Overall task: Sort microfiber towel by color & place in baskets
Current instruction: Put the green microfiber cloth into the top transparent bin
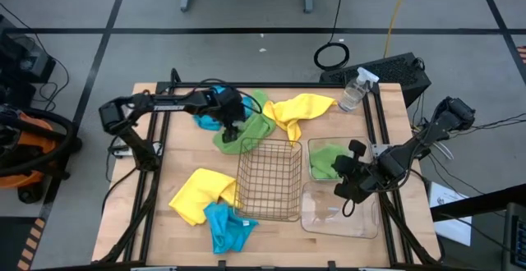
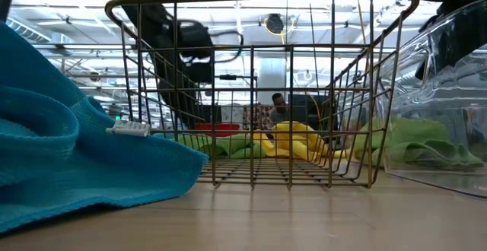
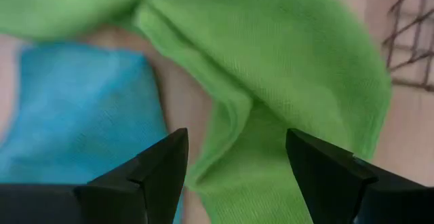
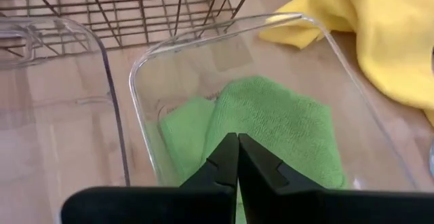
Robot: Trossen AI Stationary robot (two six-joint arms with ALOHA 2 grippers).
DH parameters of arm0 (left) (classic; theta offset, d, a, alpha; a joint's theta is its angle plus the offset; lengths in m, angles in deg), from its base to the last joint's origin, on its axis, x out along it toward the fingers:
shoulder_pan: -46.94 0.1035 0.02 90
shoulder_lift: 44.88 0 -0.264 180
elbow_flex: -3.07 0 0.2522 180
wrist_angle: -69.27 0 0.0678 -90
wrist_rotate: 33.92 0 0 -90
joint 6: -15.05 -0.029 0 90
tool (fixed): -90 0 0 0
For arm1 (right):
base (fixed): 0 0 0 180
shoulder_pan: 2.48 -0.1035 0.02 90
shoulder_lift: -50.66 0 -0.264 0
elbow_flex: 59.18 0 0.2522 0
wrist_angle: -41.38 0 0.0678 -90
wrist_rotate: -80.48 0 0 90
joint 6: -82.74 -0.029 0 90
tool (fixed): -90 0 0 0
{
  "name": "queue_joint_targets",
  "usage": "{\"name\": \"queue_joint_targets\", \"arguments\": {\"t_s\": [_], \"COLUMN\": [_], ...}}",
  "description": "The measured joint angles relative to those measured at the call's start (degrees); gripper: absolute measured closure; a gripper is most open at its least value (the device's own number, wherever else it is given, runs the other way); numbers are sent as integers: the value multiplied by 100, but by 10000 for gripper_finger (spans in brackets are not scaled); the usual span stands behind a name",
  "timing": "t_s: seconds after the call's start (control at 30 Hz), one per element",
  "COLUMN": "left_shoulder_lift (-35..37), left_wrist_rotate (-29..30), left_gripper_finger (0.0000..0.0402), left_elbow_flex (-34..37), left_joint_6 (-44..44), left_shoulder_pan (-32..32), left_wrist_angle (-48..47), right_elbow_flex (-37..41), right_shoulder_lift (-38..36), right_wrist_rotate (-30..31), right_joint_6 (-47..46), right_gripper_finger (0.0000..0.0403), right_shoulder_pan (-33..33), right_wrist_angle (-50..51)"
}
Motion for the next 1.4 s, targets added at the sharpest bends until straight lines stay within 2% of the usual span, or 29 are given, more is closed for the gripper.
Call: {"name": "queue_joint_targets", "arguments": {"t_s": [0.17, 0.4, 0.5, 0.63, 0.73, 0.8, 0.9, 1.03, 1.23, 1.4], "left_shoulder_lift": [-502, -1149, -1347, -1362, -1162, -952, -596, 23, 1005, 1732], "left_wrist_rotate": [-583, -500, -509, -517, -408, -267, -53, 518, 1229, 1341], "left_gripper_finger": [146, 155, 190, 282, 365, 389, 384, 388, 396, 394], "left_elbow_flex": [0, -31, -39, -38, -13, 10, 44, 13, 9, 11], "left_joint_6": [-10, -265, -459, -763, -894, -900, -902, -902, -904, -933], "left_shoulder_pan": [-75, -134, -116, -94, -47, -14, -7, -29, -158, -361], "left_wrist_angle": [106, 423, 633, 658, 501, 443, 352, 359, 434, 693], "right_elbow_flex": [0, -2, -2, -2, -2, -2, -2, -2, -2, -2], "right_shoulder_lift": [0, 0, 0, 0, 0, 0, 0, 0, 0, 0], "right_wrist_rotate": [44, -90, -118, -118, -111, -104, -91, -9, 594, 1218], "right_joint_6": [-62, -223, -226, -266, -266, -240, -236, -236, -72, 543], "right_gripper_finger": [403, 403, 403, 403, 403, 403, 403, 403, 403, 403], "right_shoulder_pan": [0, 0, 0, 0, 0, 0, 0, 2, 7, 63], "right_wrist_angle": [-4, 0, -4, -7, -4, -6, -6, -40, -495, -1272]}}
